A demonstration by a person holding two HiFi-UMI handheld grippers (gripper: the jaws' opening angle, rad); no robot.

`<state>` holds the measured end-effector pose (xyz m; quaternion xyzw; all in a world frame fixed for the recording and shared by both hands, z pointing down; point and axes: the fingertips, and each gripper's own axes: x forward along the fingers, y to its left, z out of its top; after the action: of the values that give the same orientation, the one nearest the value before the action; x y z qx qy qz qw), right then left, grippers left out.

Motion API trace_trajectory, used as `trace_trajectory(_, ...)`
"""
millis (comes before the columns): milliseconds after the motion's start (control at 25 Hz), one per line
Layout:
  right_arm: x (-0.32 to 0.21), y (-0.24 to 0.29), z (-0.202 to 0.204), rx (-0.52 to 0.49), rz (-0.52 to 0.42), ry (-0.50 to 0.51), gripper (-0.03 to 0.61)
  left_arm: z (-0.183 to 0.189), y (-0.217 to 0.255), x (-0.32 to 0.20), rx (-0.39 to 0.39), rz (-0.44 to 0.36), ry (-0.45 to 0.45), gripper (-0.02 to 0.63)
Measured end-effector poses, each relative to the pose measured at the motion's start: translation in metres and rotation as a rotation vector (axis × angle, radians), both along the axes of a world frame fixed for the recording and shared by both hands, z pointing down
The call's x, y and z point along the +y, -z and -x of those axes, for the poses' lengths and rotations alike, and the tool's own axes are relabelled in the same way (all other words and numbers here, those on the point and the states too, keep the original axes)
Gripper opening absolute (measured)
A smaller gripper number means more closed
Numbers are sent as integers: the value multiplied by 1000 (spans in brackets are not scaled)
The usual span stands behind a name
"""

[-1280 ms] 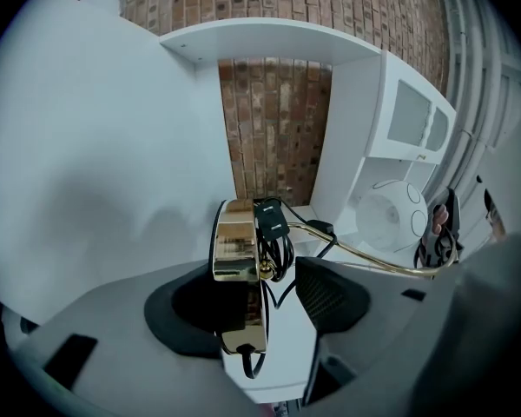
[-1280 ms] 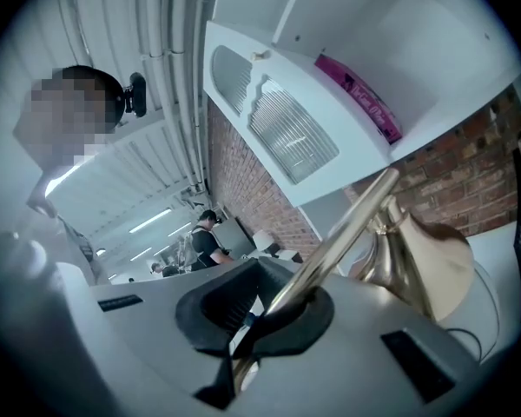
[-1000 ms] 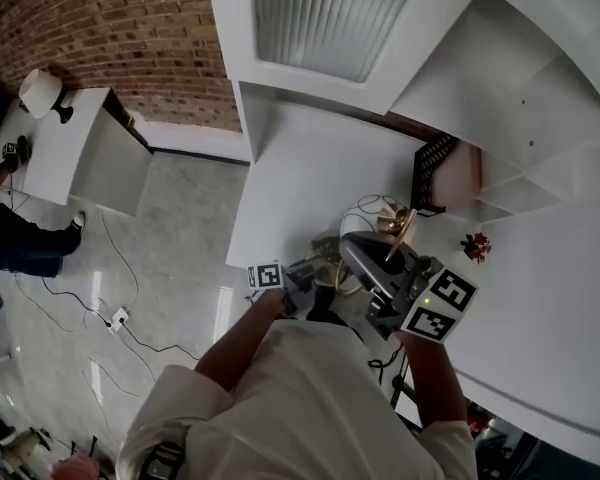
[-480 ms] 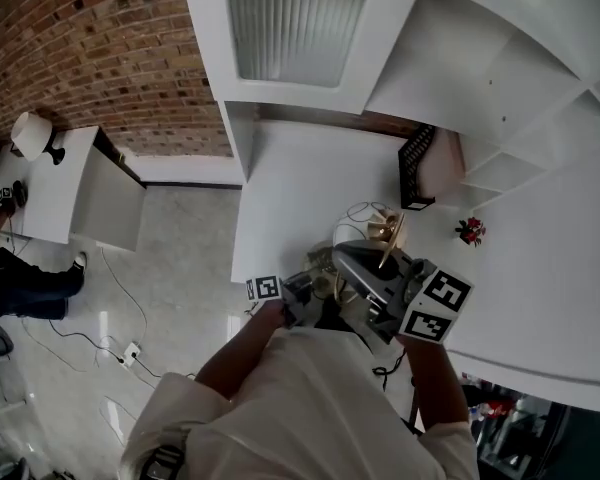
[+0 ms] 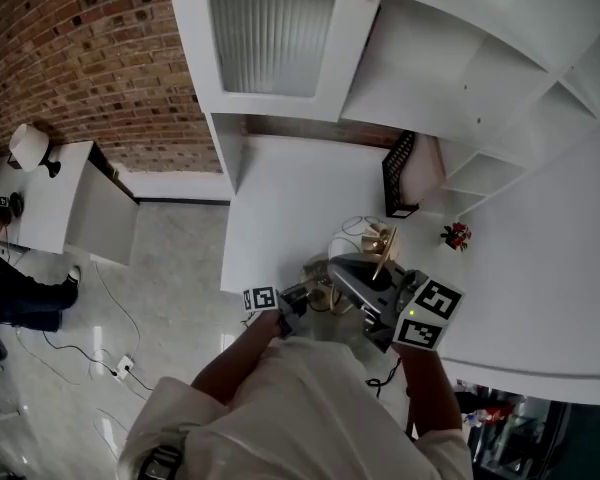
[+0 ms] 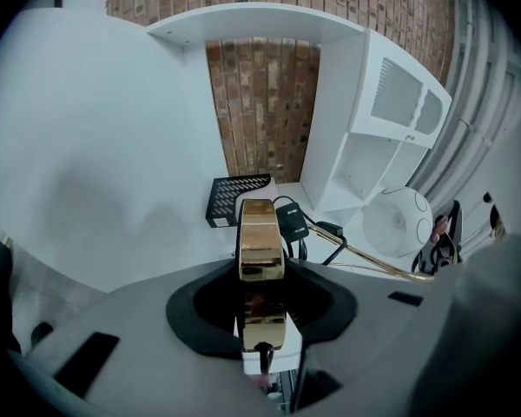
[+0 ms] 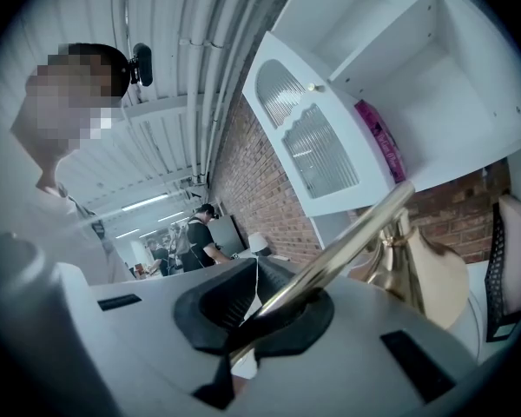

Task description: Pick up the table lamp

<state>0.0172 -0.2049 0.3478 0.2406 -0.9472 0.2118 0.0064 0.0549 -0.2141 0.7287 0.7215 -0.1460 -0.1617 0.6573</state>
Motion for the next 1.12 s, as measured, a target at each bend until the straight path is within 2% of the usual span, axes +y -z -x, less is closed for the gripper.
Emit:
trace_trajectory(480, 78, 16, -57, -1, -44, 86, 23, -41, 16, 59, -20, -29, 84, 130)
trace_trajectory(560, 93, 15, -67, -2, -53, 93, 25, -45, 15, 70, -52, -55, 97, 130)
trace_trajectory(640, 109, 16, -77, -6, -60, 102, 25, -46, 14, 81, -112, -116, 105, 130)
trace_trajectory(680, 117, 17, -82, -8, -62, 108, 25, -50, 18, 87, -98, -127, 110, 130)
trace_trajectory(760, 131, 19, -91, -10, -66, 120, 26, -62, 25, 102, -32, -87, 126, 130)
trace_trajectory(880, 151, 20, -102, -9, -70, 139, 26, -73, 29, 122, -6, -70, 148, 130)
trace_trajectory(1000, 170, 22, -111, -13, -71, 161, 26, -79, 25, 140, -46, -65, 168, 130)
trace_trajectory(1120, 183, 24, -117, -26, -70, 179, 26, -80, 26, 154, -52, -64, 192, 130)
